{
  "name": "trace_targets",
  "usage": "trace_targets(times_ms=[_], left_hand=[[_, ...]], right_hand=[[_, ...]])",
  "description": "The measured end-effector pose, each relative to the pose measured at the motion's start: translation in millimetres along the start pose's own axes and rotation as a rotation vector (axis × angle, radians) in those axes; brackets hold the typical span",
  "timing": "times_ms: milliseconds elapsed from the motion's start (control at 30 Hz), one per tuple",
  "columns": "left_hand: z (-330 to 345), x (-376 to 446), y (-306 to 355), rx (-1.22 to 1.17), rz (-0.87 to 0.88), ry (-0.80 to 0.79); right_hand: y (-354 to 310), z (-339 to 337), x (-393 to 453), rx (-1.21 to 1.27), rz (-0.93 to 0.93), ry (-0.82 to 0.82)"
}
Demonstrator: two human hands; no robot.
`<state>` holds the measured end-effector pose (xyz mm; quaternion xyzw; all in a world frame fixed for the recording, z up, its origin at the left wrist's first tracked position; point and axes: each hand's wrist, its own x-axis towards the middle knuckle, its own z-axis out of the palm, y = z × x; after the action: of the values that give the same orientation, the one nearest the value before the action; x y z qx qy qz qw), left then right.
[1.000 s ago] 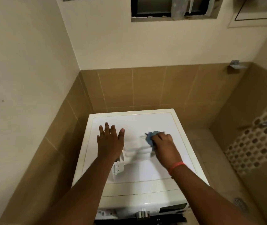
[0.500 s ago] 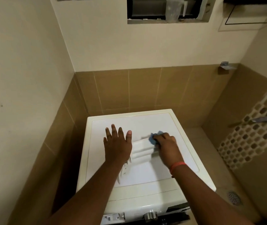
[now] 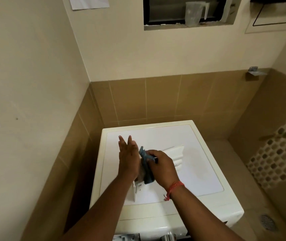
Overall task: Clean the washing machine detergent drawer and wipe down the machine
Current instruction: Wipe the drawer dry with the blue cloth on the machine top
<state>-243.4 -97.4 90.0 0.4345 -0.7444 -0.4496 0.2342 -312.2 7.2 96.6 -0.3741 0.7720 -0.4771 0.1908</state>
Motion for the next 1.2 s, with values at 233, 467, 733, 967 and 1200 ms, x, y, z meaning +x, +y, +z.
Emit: trace_targets(times_ms=[233, 467, 733, 967, 1200], left_hand=[[-10, -22, -11, -0.646, -0.444, 0.047], [0, -18, 1, -0.546, -0.5, 0.129], [0, -9, -10, -0.344, -0.492, 0.217], [4, -9, -20, -0.251, -0.522, 0.25], [3, -11, -20, -0.217, -0.576, 0.234]], right_hand=[[-32, 21, 24, 0.084, 0.027, -0.177], [-19, 26, 27, 0.078, -0.002, -0.358], [11, 15, -23, 0.258, -0.104, -0.241], [45, 17, -43, -0.037, -0.366, -0.349], [34, 9, -31, 0.025, -0.282, -0.361]])
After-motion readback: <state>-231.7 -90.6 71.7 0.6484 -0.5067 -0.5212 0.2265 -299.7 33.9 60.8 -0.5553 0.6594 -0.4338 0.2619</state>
